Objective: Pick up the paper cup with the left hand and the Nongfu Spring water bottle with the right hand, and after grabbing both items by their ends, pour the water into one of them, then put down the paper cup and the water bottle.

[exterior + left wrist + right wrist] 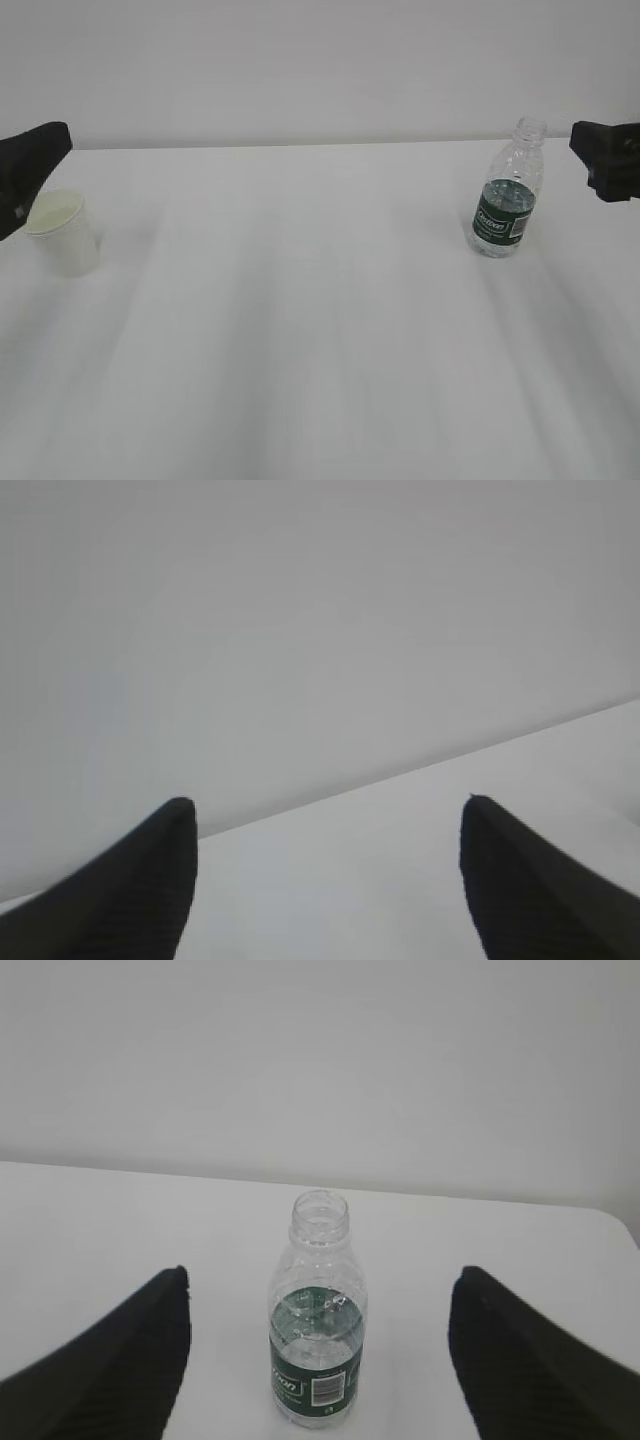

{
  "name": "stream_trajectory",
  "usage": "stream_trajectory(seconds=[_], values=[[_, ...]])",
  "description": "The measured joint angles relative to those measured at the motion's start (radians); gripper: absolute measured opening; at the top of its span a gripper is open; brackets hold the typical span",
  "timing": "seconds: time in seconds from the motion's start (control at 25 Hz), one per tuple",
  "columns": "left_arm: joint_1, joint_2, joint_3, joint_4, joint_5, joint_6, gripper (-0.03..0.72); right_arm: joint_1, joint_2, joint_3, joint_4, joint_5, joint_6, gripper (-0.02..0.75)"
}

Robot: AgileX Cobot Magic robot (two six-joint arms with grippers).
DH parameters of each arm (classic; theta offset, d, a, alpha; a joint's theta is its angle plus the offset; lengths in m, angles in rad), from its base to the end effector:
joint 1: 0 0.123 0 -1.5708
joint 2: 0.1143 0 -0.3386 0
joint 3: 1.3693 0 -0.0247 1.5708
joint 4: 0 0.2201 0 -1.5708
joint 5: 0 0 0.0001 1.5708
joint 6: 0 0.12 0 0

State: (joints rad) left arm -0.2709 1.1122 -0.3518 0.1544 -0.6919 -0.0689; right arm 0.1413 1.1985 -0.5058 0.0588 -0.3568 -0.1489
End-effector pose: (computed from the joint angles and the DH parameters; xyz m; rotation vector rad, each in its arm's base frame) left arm 0.1824 -0.0629 0.3252 0.3265 1.5290 -0.2504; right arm 0.2230 0.0292 0.3157 -0.1990 1.8091 0.0149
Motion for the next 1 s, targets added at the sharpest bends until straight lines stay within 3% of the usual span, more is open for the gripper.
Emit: stream_trajectory(seconds=[0.32, 1.0], values=[[0.000, -0.250, -0.010, 0.000, 0.277, 0.000, 0.587, 0.000, -0.171, 0.000, 0.000, 0.169, 0.000, 0.595], [0.000, -0.674, -0.191, -0.004, 0.937, 0.000, 0.587, 0.000, -0.562, 0.006, -0.004, 0.598, 0.000, 0.594]])
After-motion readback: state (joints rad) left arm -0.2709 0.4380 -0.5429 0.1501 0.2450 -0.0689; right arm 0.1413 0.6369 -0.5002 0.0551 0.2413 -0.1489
